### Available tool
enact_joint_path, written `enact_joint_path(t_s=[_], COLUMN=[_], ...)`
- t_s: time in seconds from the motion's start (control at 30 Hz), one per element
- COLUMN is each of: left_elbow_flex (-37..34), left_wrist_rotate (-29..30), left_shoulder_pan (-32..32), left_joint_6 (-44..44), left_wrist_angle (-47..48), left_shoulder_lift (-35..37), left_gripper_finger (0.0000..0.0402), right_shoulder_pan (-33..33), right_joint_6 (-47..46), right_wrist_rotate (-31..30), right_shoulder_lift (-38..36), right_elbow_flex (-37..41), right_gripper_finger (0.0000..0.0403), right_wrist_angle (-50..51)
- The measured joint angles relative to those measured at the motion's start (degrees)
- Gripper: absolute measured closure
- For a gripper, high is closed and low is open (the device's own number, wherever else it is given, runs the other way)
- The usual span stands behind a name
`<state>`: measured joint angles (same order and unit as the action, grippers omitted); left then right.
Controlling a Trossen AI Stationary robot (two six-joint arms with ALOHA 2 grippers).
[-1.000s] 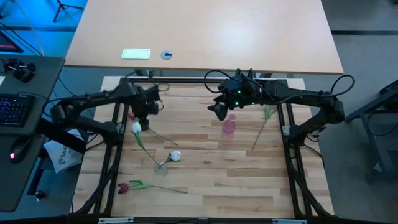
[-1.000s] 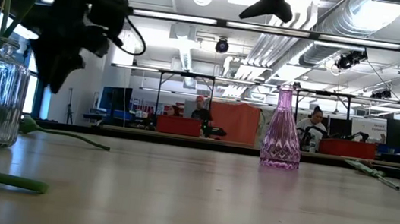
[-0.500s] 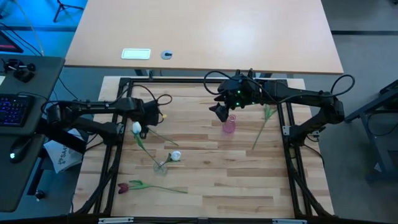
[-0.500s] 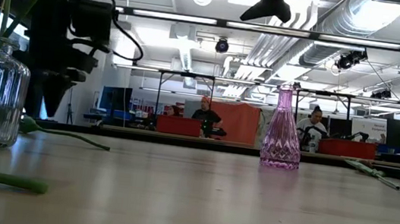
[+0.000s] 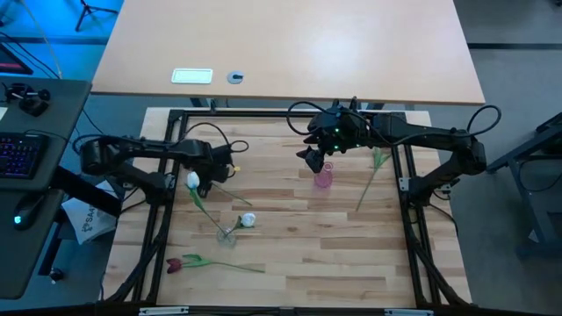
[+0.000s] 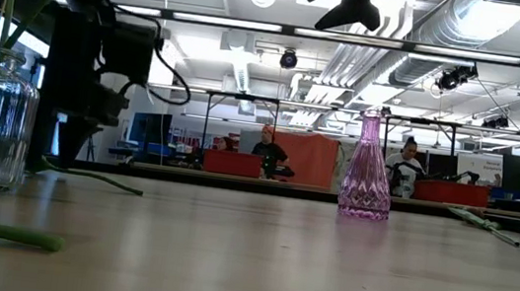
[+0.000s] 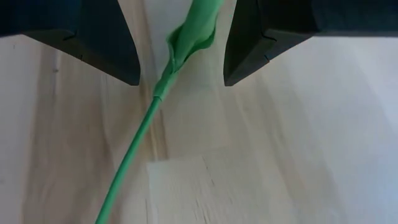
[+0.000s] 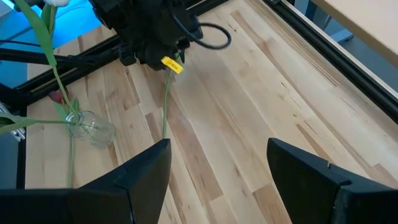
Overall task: Sort flowers into vase by color
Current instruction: Put the top left red flower into the purple vase
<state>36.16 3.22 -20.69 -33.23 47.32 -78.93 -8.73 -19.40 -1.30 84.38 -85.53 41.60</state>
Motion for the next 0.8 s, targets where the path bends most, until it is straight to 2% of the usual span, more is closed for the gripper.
enact_joint_path(t_s=[0.1,0.2,0.3,0.37,0.43,0.63,0.8], left_elbow_flex=[0.2,0.3,0.3,0.4,1.2,8.8,18.6], left_wrist_rotate=[0.1,0.6,-0.4,-0.9,-1.2,3.0,8.7], left_shoulder_pan=[0.1,0.6,0.9,0.9,0.5,-3.0,-7.8], left_joint_6=[0.2,1.5,3.1,4.7,6.5,11.2,13.3], left_wrist_angle=[0.0,-0.3,-0.4,-0.2,1.1,7.2,5.7], left_shoulder_lift=[-2.8,-4.4,-4.8,-4.3,-3.7,2.9,10.7], left_gripper_finger=[0.0187,0.0218,0.0288,0.0353,0.0387,0.0398,0.0399], right_shoulder_pan=[0.0,0.0,0.0,0.0,0.0,0.0,0.0], right_joint_6=[0.0,0.0,-0.4,-1.1,-1.1,0.1,0.0], right_wrist_rotate=[0.0,0.0,0.0,0.0,0.2,0.9,0.3], right_shoulder_lift=[0.0,0.0,0.0,0.0,0.0,-1.3,-3.7], right_elbow_flex=[0.0,0.0,0.0,0.0,0.0,0.0,0.0], right_gripper_finger=[0.0142,0.0142,0.0142,0.0142,0.0142,0.0142,0.0142], right_wrist_angle=[0.0,0.0,0.2,0.2,0.2,0.3,0.1])
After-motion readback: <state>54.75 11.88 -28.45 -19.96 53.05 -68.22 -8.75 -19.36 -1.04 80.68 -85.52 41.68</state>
